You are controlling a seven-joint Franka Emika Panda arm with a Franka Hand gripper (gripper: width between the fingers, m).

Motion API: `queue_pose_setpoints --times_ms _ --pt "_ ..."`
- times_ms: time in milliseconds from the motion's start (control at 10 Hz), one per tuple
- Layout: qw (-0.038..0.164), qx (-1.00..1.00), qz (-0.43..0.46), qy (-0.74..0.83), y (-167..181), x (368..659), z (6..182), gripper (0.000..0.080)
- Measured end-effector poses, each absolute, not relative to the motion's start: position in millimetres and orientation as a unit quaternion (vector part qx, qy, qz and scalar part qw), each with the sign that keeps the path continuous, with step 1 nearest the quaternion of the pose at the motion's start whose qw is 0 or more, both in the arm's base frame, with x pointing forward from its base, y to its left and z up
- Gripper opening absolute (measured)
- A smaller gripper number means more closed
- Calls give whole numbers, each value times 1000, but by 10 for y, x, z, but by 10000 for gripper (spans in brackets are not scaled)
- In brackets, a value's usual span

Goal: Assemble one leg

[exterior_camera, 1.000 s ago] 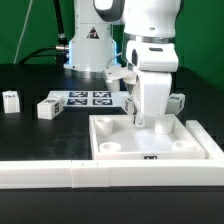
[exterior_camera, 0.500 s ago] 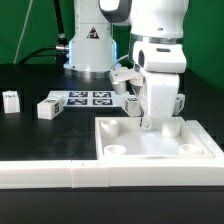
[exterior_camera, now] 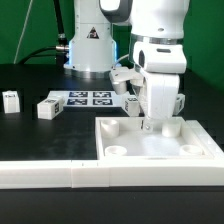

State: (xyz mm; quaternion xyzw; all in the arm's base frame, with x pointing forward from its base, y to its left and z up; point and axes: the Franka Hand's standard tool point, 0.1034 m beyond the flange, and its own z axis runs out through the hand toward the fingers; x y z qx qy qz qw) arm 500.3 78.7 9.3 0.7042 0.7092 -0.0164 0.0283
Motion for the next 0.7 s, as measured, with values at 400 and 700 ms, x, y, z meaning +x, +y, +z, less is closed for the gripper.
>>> queue_pose_setpoints --times_ms 400,700 --pt "28 704 -16 709 787 5002 92 621" --pt "28 704 -17 709 786 5002 92 648"
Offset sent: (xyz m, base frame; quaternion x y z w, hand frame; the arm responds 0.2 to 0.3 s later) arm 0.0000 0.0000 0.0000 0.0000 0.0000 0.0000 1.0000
